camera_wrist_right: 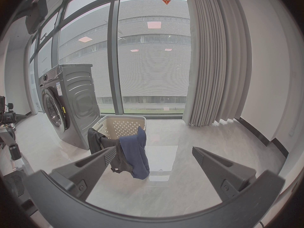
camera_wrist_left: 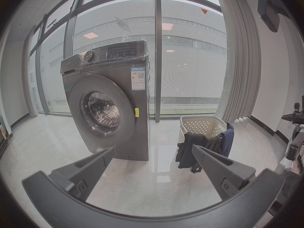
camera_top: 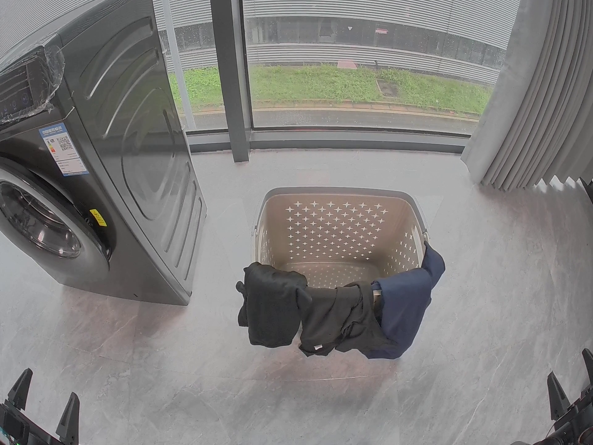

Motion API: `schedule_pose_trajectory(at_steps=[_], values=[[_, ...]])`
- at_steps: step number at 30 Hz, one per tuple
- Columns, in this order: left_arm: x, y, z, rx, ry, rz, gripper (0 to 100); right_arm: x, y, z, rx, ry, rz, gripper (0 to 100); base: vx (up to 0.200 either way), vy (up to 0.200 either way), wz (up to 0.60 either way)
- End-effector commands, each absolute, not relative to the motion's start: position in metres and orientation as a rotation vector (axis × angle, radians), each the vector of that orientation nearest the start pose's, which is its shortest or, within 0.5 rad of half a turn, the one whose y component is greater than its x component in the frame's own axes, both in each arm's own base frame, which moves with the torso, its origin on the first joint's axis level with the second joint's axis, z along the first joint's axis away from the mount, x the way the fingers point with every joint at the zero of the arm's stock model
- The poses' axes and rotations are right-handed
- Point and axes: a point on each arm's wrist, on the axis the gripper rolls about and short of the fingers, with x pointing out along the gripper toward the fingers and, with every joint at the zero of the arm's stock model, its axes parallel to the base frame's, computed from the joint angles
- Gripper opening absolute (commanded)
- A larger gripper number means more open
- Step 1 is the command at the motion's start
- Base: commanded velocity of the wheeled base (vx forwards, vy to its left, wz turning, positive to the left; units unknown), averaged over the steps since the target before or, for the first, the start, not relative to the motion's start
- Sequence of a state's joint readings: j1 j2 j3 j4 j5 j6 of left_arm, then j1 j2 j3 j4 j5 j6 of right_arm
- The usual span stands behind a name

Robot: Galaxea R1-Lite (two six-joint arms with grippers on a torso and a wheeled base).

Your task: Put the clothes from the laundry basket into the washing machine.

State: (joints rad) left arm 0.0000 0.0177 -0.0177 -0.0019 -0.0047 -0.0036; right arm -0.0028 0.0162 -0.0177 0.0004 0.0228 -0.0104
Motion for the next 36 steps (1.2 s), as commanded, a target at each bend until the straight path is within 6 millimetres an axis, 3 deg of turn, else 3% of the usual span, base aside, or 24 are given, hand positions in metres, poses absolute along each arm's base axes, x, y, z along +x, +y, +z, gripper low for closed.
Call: schedule_pose_trajectory(at_steps=[1,11,20,36], values=[[-0.0228,-0.0001,0.0758,-0.005,-0.003,-0.005,100,-0.0226,0.0006,0.0755,-0.011,0.003,0.020,100,0.200,0.000,0.00],[-0.0228,-0.0001,0.0758,-0.006,-0.003,-0.005,100,-0.0226,0.0006,0.0755,-0.011,0.003,0.020,100,0.200,0.000,0.00],[-0.0228,-0.0001,0.0758,-0.006,-0.003,-0.005,100,-0.0225,0.0006,0.0756,-0.011,0.004,0.020,100,0.000,0.000,-0.20],[-0.0228,-0.0001,0.0758,-0.011,-0.003,-0.003,100,-0.0226,0.0006,0.0755,-0.011,0.003,0.020,100,0.200,0.000,0.00]])
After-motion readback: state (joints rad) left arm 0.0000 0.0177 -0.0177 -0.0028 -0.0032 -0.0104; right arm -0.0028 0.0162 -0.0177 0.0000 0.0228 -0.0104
